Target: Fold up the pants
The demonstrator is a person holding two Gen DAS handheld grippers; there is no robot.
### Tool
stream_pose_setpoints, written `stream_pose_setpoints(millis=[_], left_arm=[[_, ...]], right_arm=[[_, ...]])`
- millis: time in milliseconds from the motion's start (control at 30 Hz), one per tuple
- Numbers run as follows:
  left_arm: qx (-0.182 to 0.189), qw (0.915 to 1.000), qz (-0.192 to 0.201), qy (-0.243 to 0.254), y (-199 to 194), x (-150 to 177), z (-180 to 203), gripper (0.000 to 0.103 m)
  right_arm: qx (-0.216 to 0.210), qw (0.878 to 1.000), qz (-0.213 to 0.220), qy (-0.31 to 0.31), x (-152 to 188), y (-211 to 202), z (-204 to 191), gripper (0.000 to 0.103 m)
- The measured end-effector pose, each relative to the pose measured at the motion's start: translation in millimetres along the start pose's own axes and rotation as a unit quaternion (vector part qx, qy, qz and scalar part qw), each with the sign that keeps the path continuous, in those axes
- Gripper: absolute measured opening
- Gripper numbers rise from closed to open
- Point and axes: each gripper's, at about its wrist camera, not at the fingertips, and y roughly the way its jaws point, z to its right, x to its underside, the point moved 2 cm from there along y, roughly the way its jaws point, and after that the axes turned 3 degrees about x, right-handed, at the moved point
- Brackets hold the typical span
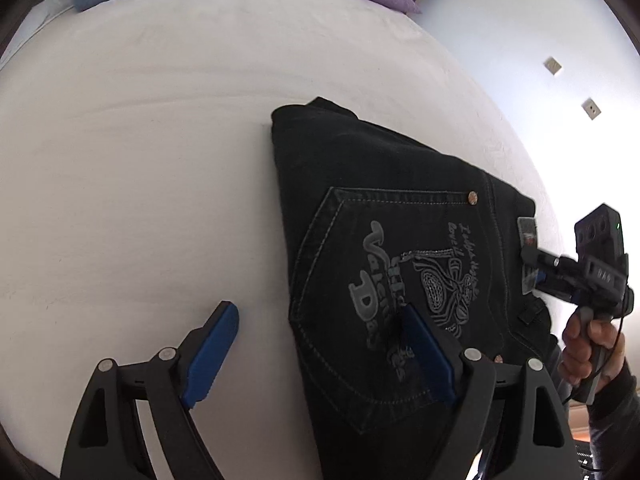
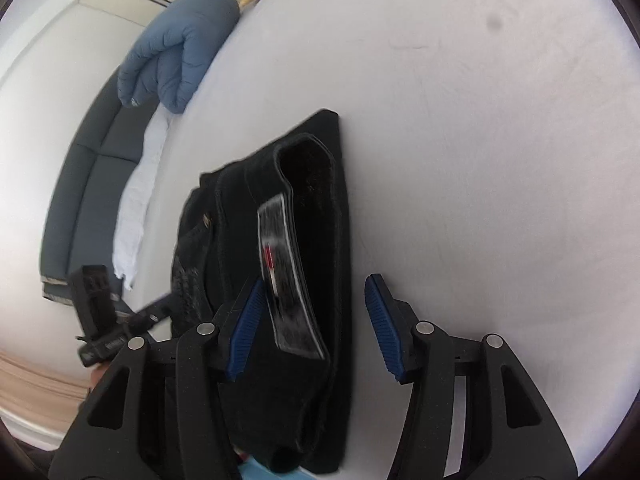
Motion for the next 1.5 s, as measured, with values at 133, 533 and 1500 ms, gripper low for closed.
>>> stream_pose_setpoints(millis=[133, 533, 1500], left_arm=[[0.003, 0.9993, -0.023, 0.027, 10.2, -8.2, 13.3, 0.061], [0.006, 0.9996, 0.009, 0.027, -14.3, -39.5, 52.2, 0.02], [-0.101, 0.9841, 0.115, 0.09, 24.9, -115.6, 96.3, 0.066]], right_arm=[[0.013, 1.0, -0.021, -0.019, -12.2, 16.9, -7.9, 0.031], [0.023, 0.991, 0.04, -0.123, -21.0, -35.3, -75.1, 0.015], [0.096, 0.988, 0.098, -0.072, -106.2, -35.7, 3.2, 0.051]])
